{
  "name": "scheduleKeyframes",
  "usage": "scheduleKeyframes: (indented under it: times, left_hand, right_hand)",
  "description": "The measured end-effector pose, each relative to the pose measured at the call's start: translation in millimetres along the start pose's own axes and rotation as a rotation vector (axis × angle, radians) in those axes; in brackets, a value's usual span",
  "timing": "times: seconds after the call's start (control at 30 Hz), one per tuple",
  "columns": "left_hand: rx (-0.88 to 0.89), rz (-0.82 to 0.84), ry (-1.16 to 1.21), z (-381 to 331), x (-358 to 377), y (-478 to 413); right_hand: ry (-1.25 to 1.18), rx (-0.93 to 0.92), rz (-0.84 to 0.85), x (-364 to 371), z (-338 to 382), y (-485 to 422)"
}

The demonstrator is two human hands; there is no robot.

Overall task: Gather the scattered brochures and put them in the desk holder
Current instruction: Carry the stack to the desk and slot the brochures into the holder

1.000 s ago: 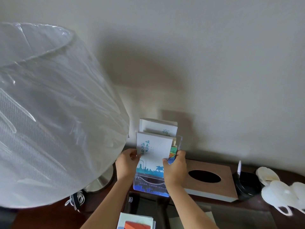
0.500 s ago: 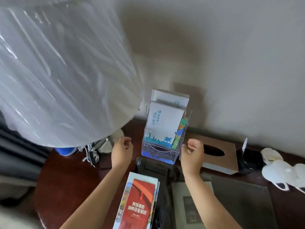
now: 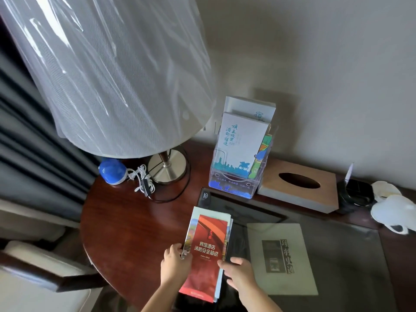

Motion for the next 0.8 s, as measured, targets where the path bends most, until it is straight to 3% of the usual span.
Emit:
scheduleKeyframes:
  times: [0.27,0.37,0.43,0.53,0.7,0.8]
  left_hand:
    - [-0.050,0.095,-0.052,2.0,12.6,1.8]
    - [-0.017,0.132,-0.048,9.5,24.1,8.5]
    - [-0.008,0.159,-0.021,14.1,33.2,14.7]
    - [-0.001,0.199,0.032,18.2,43.3,19.7]
    - [0.019,0.204,0.060,20.4,51.5,13.8]
    - [-0.021,0.242,0.236,9.5,53.3,16.3]
  right_hand:
    - [0.224,0.007,-0.081,8.0,2.4,0.8]
    - [0.432,-0.169,-0.213,5.0,-3.7,6.4]
    - [0.335,-0.226,-0.241,3.7,-9.5,8.1]
    - [0.128,-0.160,-0.193,-4.6,-16.0,5.1]
    - [0.084,-0.221,-0.013,-23.7,-26.8,-1.5]
    - [0.042,-0.344,0.014,-36.9,-28.9,2.5]
Point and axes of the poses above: each hand's wrist, its own y-axis away from the middle knuckle, its own x-axis out of the palm, z = x × y, the point moved 2 cm from there along -y, towards the middle knuckle, and after that the axes turned 11 degrees about -x, right-handed, at the moved point
